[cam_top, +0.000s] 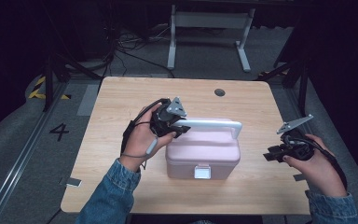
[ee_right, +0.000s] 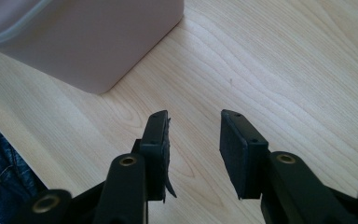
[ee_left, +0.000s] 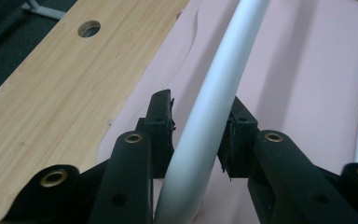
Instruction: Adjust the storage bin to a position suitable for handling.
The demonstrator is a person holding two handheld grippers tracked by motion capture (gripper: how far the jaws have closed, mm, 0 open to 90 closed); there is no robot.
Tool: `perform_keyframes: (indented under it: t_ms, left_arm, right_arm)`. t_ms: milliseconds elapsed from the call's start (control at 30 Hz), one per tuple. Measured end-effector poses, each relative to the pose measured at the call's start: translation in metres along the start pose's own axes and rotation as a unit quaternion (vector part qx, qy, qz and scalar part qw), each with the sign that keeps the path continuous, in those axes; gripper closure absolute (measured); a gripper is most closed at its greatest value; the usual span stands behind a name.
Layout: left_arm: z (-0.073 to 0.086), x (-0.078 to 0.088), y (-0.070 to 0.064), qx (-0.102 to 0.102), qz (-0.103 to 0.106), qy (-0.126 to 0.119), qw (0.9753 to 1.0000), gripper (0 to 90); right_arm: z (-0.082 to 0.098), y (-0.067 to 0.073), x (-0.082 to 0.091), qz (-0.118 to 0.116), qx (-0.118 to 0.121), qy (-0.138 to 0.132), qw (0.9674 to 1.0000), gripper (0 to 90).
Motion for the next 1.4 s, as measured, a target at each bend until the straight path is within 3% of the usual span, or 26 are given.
perform_keyframes:
  t_ms: [600, 933, 1267, 1400]
  left_arm:
    - [-0.012, 0.017, 0.010, -0.005, 0.002, 0.010, 0.9999, 69.9]
    - [-0.016, 0.019, 0.023, 0.017, 0.015, 0.004, 0.9997, 69.3]
    - [-0.017, 0.019, 0.032, 0.039, 0.021, -0.007, 0.9990, 68.3]
    - [-0.018, 0.019, 0.038, 0.051, 0.026, -0.007, 0.9983, 67.8]
  right_arm:
    - [-0.001, -0.002, 0.006, 0.000, -0.002, -0.017, 0.9999, 63.2]
    - [-0.007, 0.001, 0.015, -0.004, 0.003, -0.065, 0.9979, 62.3]
    - [-0.012, 0.007, 0.017, -0.013, 0.015, -0.079, 0.9967, 62.3]
    - [-0.013, 0.015, 0.018, -0.032, 0.016, -0.100, 0.9944, 64.0]
Point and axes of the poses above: each handheld gripper's, and its own axes: x roughly backward along the jaws, z roughly out of its underside, y roughly to its left, the point moved 6 cm from there along -x, roughly forward along the jaws, and after that the axes turned 13 degrees about -x, right-handed, at the moved point
